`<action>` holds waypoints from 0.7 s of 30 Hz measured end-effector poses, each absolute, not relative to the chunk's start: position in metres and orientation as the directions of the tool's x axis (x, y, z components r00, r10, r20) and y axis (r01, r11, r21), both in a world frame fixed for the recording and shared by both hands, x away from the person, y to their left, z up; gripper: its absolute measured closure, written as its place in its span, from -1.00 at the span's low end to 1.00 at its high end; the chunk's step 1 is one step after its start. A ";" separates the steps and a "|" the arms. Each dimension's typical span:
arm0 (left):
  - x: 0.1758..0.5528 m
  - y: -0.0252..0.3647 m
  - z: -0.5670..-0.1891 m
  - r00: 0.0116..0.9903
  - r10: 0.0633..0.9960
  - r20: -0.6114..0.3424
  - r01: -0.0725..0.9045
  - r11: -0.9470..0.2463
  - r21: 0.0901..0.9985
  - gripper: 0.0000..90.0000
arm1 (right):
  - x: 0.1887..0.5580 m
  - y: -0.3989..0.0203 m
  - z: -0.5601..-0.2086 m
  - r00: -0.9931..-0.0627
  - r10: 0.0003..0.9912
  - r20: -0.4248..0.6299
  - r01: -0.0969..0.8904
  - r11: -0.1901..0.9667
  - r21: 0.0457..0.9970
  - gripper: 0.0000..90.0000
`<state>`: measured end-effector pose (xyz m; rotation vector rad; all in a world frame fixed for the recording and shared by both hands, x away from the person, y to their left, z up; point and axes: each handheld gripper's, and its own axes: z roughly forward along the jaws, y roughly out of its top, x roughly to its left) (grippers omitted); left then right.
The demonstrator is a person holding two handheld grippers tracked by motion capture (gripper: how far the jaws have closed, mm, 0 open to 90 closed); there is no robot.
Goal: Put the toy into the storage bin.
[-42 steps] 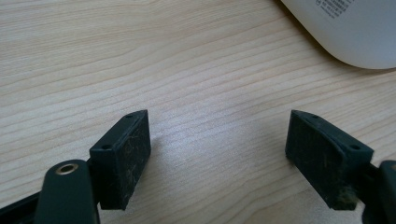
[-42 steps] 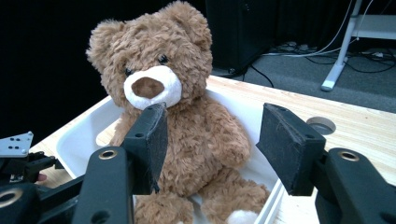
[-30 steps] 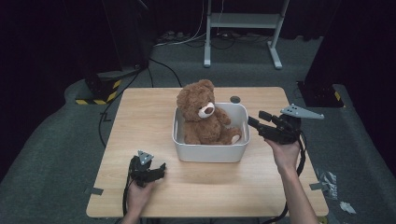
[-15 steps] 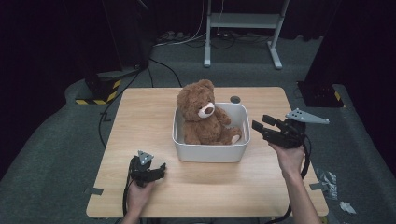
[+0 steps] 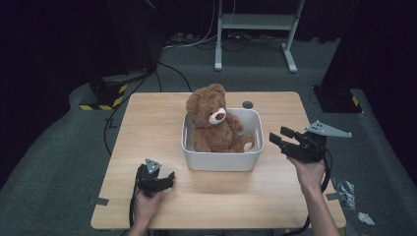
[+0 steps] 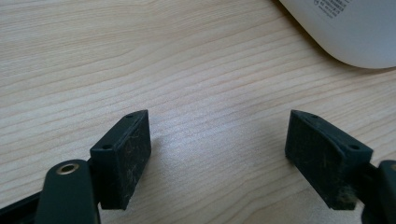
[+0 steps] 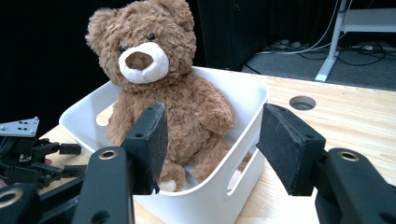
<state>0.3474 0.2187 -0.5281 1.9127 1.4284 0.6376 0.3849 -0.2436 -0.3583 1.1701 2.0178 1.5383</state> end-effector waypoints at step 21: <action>0.347 0.219 -0.528 0.284 0.959 -0.003 0.638 -0.187 0.747 -0.50 | 0.369 -0.255 -0.374 -0.583 0.782 0.221 0.418 0.054 0.907 -0.04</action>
